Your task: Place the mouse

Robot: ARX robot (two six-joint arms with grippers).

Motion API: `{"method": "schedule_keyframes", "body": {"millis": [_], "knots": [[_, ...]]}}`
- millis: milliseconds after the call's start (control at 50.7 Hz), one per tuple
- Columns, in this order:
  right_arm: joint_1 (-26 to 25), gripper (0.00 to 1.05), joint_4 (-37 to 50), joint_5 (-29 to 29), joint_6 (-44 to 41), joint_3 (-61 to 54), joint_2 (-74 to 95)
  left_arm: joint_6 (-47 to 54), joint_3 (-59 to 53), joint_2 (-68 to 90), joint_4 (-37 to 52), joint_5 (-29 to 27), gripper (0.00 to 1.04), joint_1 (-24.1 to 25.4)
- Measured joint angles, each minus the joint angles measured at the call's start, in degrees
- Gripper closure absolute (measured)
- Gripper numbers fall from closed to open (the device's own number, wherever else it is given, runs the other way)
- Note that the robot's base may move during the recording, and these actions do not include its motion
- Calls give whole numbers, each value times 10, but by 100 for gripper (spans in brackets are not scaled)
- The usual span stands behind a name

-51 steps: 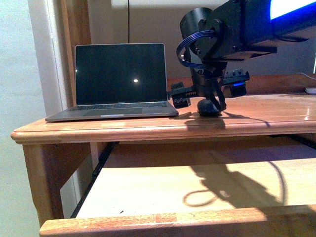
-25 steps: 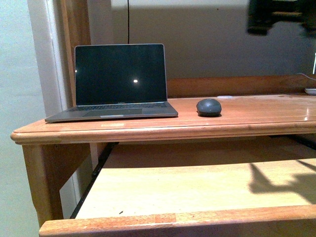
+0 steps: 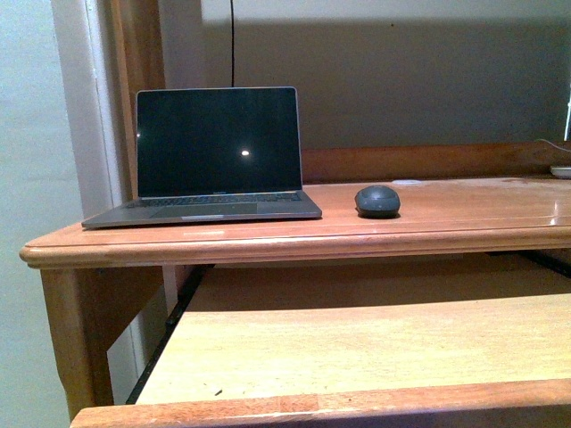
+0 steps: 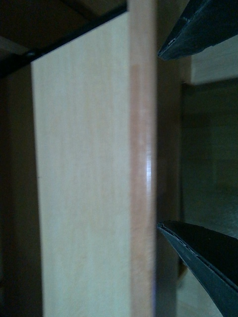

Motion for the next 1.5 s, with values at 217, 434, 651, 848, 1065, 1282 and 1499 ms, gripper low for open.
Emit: {"method": "schedule_keyframes", "body": {"millis": [217, 434, 651, 848, 1065, 1282, 1499], "knots": [[60, 7, 53, 42, -3, -50, 25, 0, 0, 0, 0, 0, 8, 0], [143, 7, 130, 119, 14, -19, 133, 0, 0, 0, 0, 0, 8, 0], [206, 7, 165, 184, 36, 81, 270, 0, 0, 0, 0, 0, 8, 0], [252, 7, 151, 240, 42, 214, 384, 0, 0, 0, 0, 0, 8, 0], [273, 7, 100, 294, 47, 368, 499, 0, 0, 0, 0, 0, 8, 0], [292, 7, 32, 327, 62, 501, 589, 0, 0, 0, 0, 0, 8, 0], [291, 7, 40, 308, 91, 484, 570, 0, 0, 0, 0, 0, 8, 0]]}}
